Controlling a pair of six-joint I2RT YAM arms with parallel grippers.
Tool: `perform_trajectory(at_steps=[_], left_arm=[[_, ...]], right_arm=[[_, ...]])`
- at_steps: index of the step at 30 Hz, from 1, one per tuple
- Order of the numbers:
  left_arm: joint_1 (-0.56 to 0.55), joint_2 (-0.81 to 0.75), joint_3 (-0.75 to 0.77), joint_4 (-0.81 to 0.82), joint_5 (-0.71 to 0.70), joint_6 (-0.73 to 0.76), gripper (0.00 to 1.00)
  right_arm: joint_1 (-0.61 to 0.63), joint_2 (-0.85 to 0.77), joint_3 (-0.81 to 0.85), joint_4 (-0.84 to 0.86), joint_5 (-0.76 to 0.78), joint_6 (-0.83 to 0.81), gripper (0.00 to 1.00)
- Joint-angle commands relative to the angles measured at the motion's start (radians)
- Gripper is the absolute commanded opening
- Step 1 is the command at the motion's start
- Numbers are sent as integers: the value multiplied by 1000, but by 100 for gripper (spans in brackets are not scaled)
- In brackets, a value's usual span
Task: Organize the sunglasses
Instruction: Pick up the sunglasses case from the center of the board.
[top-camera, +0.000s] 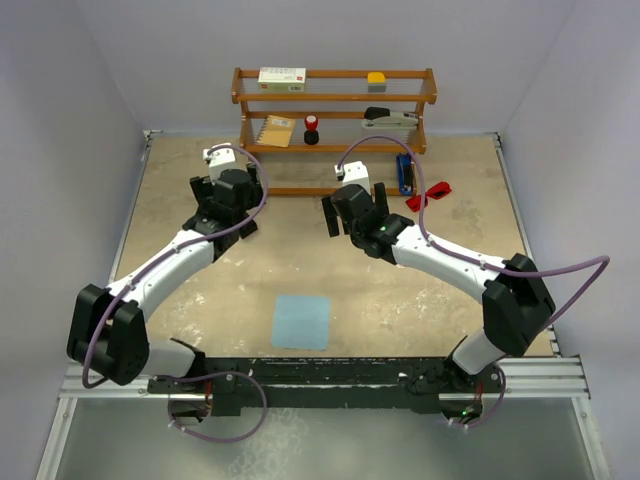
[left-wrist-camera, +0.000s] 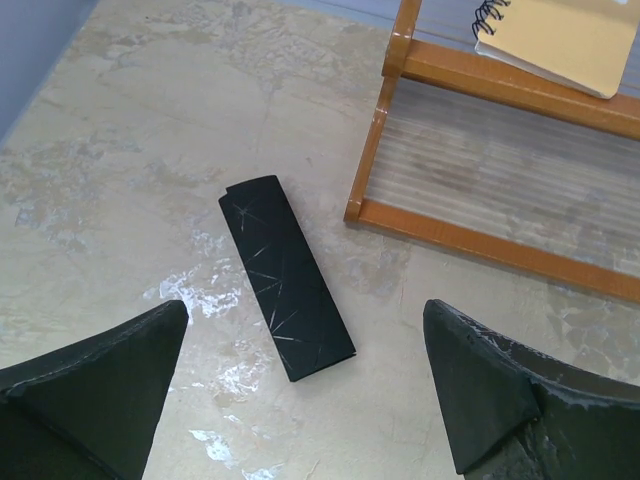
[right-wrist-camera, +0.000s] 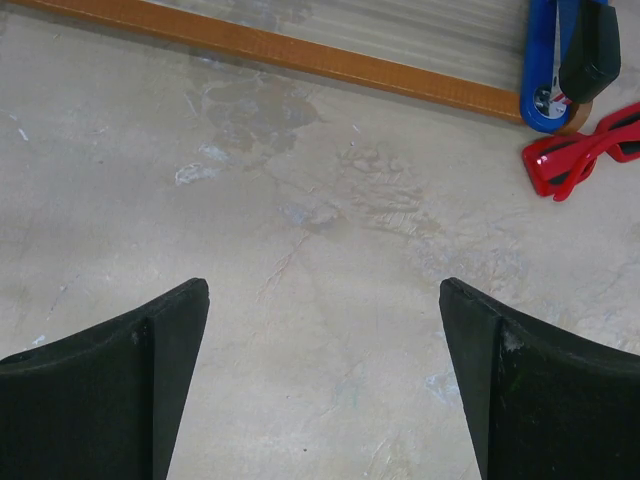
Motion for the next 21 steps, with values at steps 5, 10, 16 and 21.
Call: perform_trajectory(at_steps=[5,10,16,21], left_arm=[[2,15,51,30,12,14,99],[2,-22,21,67,-8,12,99],[2,-54,2,90,-93,-19,99],[2,-64,3,87,-71,32,99]], right_arm=[[4,-42,3,42,12,-1,99],[5,-59,-1,33,94,33,99],[7,-38,39,-20,198,29,99],[11,6,80,-28,79,-130,99]])
